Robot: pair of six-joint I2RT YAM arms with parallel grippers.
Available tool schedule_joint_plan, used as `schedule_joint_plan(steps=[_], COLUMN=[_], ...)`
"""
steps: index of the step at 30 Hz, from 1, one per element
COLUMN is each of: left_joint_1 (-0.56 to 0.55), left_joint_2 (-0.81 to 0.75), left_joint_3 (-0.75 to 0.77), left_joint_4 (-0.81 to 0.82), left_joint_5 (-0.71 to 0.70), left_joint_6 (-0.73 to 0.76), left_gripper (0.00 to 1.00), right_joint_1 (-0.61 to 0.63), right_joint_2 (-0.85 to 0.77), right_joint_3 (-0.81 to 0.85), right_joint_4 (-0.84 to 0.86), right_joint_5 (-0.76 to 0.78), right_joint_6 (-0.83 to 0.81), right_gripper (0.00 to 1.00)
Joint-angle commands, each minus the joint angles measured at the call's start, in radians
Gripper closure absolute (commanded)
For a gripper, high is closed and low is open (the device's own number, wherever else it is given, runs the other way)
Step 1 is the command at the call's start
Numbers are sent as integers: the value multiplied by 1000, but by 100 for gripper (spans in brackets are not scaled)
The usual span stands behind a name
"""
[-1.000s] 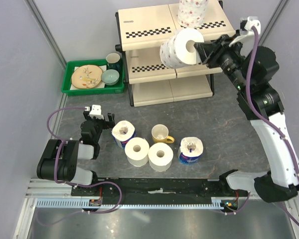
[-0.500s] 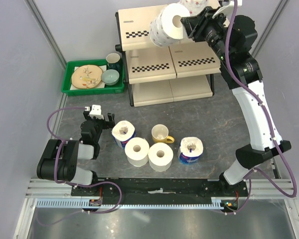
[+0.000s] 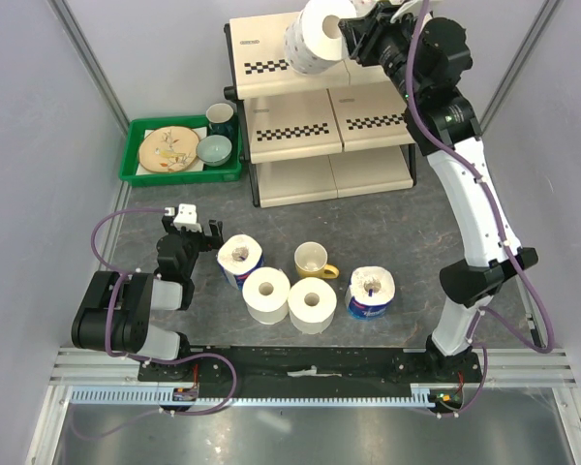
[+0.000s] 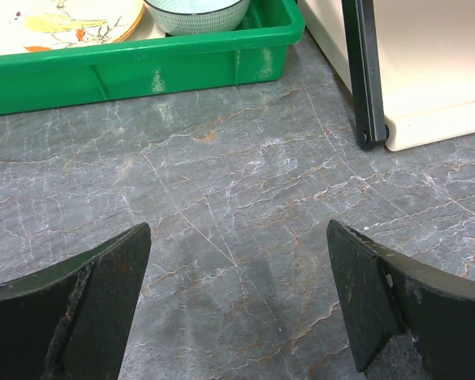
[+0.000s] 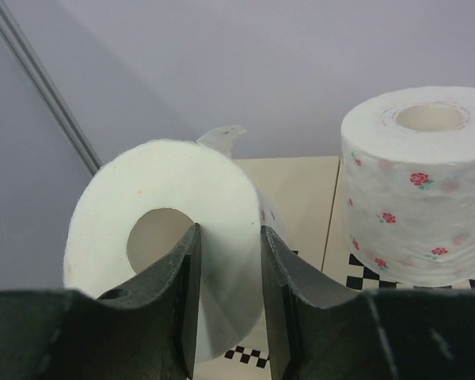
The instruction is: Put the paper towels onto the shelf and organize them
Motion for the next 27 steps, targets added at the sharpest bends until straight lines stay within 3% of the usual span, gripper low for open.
schedule_joint_plan(steps=[1,14,27], left_joint_1=[1,1,1], left_joint_2=[-8,-8,-6], left_joint_3=[9,10,9], left_joint_4=[38,38,38], left_joint_5=[10,10,12], left_joint_6=[22,22,20], left_gripper=[1,0,0], right_joint_1=[20,70,68], right_joint_2=[17,55,55], right_joint_3=[66,72,83], right_joint_4=[109,155,142], right_joint_5=[71,253,292], right_joint_6=[-62,-163,-158], right_gripper=[70,70,69])
